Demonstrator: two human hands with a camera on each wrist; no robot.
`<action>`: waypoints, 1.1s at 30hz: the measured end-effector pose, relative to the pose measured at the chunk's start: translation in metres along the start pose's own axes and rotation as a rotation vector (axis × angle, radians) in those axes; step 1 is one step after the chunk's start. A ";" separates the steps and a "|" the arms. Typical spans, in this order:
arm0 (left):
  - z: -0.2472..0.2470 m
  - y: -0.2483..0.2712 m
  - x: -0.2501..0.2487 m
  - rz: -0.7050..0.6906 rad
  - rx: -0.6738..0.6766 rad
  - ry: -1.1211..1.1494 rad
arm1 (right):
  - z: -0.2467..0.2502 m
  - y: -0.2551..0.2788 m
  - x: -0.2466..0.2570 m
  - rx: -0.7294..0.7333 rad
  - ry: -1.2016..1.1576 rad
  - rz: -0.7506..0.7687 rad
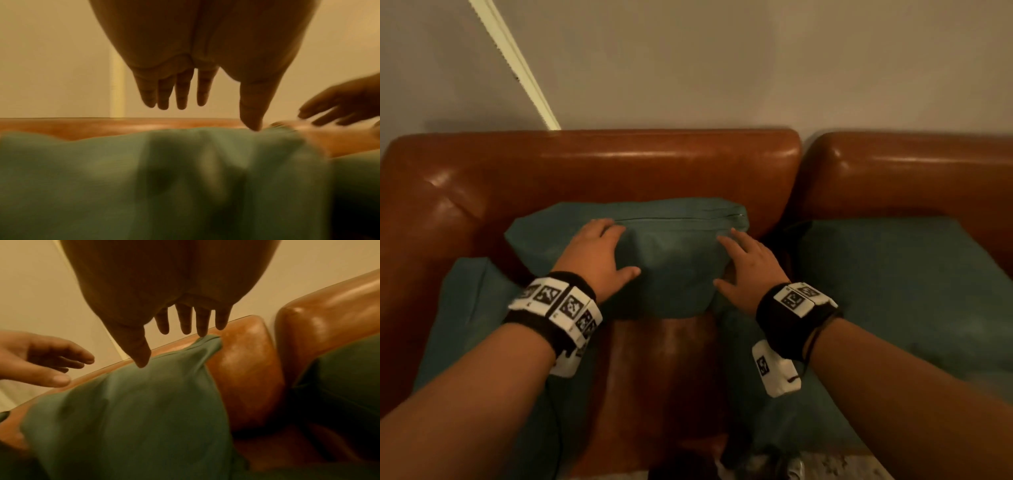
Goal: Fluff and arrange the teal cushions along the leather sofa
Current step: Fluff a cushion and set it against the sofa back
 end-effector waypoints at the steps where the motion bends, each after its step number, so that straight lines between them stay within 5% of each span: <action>1: -0.003 0.003 -0.022 -0.042 -0.024 0.021 | 0.002 0.009 -0.019 0.003 -0.016 -0.038; 10: -0.107 0.008 -0.230 -0.124 0.231 0.175 | 0.018 0.100 -0.236 0.017 -0.033 -0.330; 17: -0.210 0.029 -0.362 0.156 0.243 0.363 | 0.041 0.171 -0.417 -0.115 -0.006 -0.379; 21: -0.229 0.031 -0.379 0.374 0.084 0.469 | 0.055 0.206 -0.504 -0.171 -0.039 -0.585; 24: -0.232 0.031 -0.376 0.511 -0.020 0.525 | 0.056 0.209 -0.549 -0.103 -0.274 -0.699; 27: -0.241 0.029 -0.369 0.613 -0.013 0.575 | 0.043 0.199 -0.564 0.028 -0.598 -0.718; 33: -0.264 0.029 -0.349 0.761 -0.029 0.643 | 0.029 0.194 -0.569 -0.025 -0.870 -0.736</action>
Point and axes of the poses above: each hand's wrist, its own y-axis away from the middle knuckle, its own z-axis out of the back of the hand, x = y × z, the point moved 5 cm from there along -y, towards the middle knuckle, and after that the axes turned 9 degrees about -z, right-handed, at the moved point
